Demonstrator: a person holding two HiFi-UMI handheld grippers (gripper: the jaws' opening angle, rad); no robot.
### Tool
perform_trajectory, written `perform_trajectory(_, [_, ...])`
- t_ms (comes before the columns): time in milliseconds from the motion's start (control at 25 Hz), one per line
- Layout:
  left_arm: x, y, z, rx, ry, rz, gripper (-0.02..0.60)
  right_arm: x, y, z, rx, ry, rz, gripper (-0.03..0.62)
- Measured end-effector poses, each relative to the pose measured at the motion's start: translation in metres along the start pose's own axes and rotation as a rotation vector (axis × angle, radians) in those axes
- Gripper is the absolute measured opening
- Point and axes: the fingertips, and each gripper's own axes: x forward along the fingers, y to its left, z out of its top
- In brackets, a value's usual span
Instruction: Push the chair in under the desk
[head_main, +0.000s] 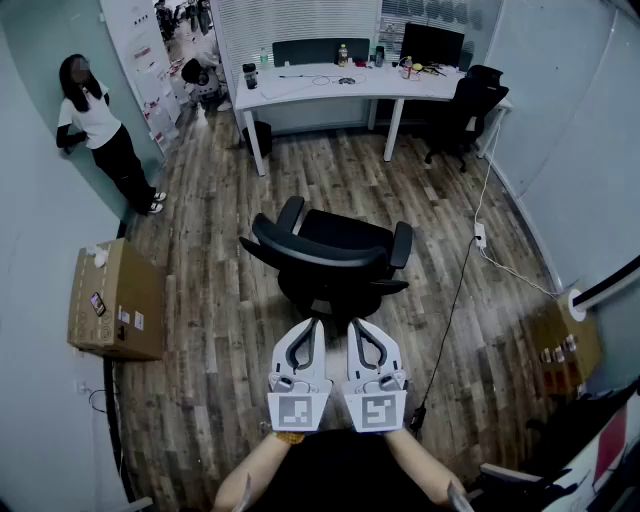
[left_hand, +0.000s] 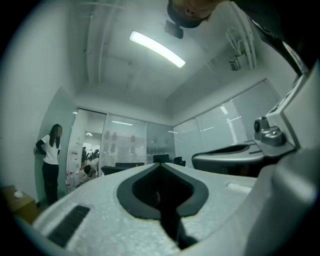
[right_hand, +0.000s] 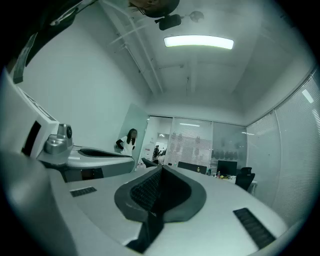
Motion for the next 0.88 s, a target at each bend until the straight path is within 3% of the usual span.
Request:
perform_trajectory(400, [0.007, -0.039, -0.009, 0.023, 0.053, 0.076, 0.008, -0.023, -0.042, -0.015, 0.051, -0.033, 0.060, 0.014])
perform_trajectory(640, [0.000, -0.027, -0.021, 0.054, 0.079, 0.140, 0.008, -0.014, -0.029, -0.036, 0.034, -0.007, 0.142, 0.025])
perform_trajectory(880, [0.010, 0.008, -0.045, 0.058, 0.110, 0.141, 0.009, 0.014, -0.021, -0.059, 0.000, 0.049, 0.180, 0.052])
